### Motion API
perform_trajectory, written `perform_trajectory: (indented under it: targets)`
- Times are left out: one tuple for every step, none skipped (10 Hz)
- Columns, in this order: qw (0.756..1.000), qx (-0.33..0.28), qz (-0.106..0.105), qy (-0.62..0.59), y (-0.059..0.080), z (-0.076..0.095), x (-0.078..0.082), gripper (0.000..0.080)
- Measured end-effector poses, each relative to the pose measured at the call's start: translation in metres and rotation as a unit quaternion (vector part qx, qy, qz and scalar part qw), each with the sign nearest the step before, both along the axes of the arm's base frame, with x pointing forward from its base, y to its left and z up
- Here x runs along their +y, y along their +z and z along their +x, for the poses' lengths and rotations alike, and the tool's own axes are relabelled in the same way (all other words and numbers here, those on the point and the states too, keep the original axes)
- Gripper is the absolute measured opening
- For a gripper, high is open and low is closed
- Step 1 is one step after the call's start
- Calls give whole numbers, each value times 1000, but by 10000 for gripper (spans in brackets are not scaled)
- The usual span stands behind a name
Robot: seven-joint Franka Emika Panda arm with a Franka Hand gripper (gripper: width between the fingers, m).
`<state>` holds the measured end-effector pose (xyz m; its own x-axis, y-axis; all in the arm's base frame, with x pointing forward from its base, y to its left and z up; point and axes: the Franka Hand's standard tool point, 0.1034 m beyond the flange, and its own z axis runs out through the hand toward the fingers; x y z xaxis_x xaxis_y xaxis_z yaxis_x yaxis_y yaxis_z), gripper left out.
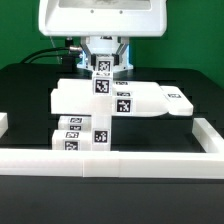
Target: Assemble chair
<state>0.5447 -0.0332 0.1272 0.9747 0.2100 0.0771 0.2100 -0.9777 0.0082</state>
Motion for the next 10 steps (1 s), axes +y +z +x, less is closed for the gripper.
perform_trajectory:
  targets:
    - [1000, 2, 0, 0, -1, -1, 0, 285]
    - [1000, 3, 0, -1, -2, -2, 0, 285]
    - [1000, 4, 0, -2, -3, -3, 0, 285]
    - [1000, 4, 1, -2, -3, -3, 0, 285]
    - [1000, 4, 0, -2, -3, -3, 0, 285]
    - [1000, 4, 0, -2, -3, -2, 0, 285]
    - [1000, 4, 0, -2, -3, -2, 0, 285]
    - [1000, 4, 0, -2, -3, -2, 0, 285]
    - [1000, 4, 0, -2, -3, -2, 0, 285]
    - [1000, 4, 0, -2, -3, -2, 0, 285]
